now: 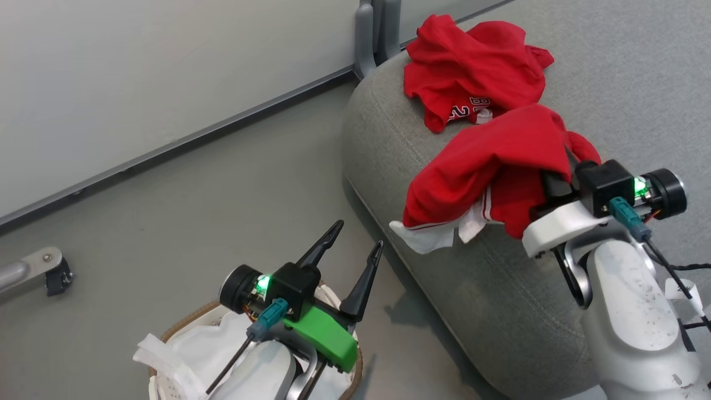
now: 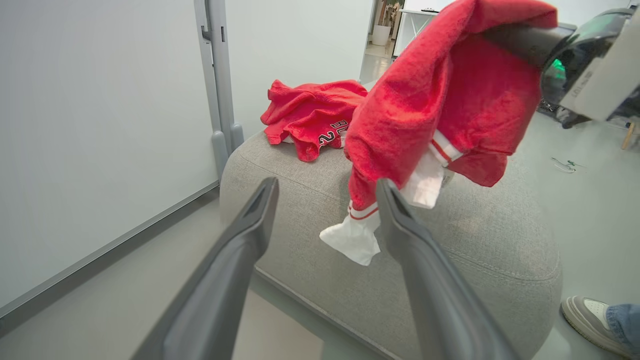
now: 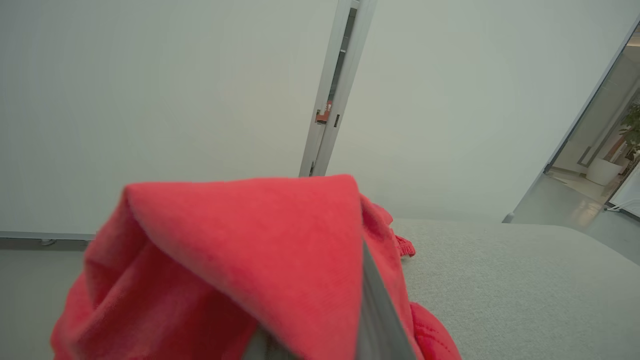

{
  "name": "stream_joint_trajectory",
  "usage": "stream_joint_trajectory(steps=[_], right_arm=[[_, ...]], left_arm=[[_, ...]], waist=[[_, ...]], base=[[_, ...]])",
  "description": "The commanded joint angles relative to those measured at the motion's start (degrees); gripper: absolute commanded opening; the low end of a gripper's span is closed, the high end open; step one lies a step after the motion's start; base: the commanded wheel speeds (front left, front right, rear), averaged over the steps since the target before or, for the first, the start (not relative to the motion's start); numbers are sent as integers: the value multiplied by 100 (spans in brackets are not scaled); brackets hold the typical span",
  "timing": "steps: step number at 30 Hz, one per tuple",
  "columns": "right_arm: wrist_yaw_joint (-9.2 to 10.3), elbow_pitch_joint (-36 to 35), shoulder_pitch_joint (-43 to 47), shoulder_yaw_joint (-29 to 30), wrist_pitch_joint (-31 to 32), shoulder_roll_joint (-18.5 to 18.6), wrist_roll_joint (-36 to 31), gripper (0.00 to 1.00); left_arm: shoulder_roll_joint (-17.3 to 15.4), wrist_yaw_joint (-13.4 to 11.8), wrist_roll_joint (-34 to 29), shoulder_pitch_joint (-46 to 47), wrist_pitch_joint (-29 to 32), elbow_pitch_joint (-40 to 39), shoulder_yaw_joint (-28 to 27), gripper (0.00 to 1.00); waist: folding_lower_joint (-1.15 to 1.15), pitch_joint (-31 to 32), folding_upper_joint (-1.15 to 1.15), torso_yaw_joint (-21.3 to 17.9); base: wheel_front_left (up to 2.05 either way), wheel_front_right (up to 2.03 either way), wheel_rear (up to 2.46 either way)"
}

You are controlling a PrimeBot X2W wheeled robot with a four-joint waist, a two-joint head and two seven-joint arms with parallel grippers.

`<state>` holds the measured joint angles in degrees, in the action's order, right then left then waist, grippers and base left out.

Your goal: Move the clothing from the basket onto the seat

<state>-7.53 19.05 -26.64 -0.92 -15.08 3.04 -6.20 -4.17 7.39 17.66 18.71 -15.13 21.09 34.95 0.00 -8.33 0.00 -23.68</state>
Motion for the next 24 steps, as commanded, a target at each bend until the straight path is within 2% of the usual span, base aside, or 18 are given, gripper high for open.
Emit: stream_joint_trajectory(steps=[1,7,12,19,21,24], right_arm=[[8,-9,-156,73,-13,39,-62,0],[8,23,-906,263,-13,314,-195,0],[8,149,-2027,543,-13,806,-164,0],[8,763,-3624,1131,-13,1830,-349,0],[8,916,-3925,1326,-12,2007,-443,0],[8,1185,-4042,1588,-12,2068,-601,0]], left_arm=[[-42,13,-2,127,-2,-24,13,100],[-159,14,-77,332,-2,-131,84,100],[-264,14,-153,572,-2,-215,137,100],[-360,15,-281,885,-2,-278,263,100],[-383,15,-293,975,-2,-322,255,100],[-429,15,-339,1040,-2,-352,202,100]], waist=[[0,-230,0,4],[0,-728,0,331],[0,-1272,0,678],[0,-1905,0,1142],[0,-2073,0,1220],[0,-2278,0,1275]], base=[[0,0,0],[0,0,0],[0,0,0],[0,0,0],[0,0,0],[0,0,0]])
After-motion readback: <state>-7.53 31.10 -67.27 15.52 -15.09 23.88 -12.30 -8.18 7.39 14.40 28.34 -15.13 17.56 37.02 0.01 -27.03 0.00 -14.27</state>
